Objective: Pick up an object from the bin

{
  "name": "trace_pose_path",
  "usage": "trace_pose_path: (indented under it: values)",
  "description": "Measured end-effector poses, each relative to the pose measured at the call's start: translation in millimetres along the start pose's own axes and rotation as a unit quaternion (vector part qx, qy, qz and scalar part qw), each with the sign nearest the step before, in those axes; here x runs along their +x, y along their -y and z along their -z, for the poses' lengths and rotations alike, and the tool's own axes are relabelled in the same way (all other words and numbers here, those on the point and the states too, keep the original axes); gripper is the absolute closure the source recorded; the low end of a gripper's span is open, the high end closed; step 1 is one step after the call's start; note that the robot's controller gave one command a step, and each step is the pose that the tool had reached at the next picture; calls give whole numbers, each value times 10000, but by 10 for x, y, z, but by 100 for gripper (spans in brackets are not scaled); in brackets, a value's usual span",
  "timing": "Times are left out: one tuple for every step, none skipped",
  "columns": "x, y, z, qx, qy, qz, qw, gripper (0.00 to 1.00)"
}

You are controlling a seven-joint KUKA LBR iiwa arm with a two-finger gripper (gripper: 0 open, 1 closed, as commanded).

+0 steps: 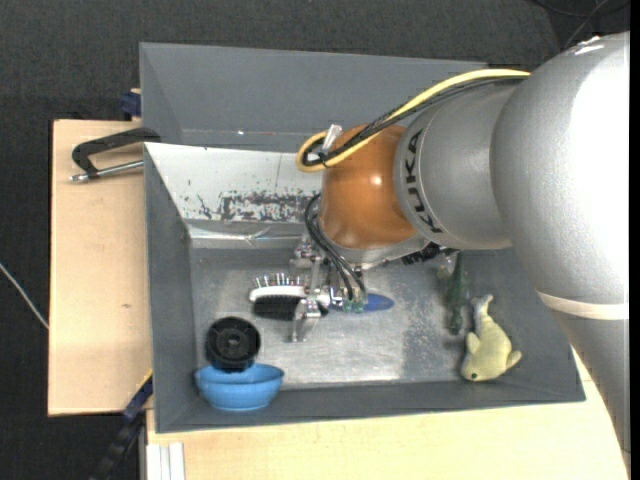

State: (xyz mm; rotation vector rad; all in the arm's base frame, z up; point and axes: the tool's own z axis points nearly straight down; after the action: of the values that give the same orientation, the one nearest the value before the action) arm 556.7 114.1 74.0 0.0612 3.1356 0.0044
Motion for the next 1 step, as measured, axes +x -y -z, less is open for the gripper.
trace_pose_path:
  values:
    - [-9, -9, 8, 0, -3, 0, 10000, 0]
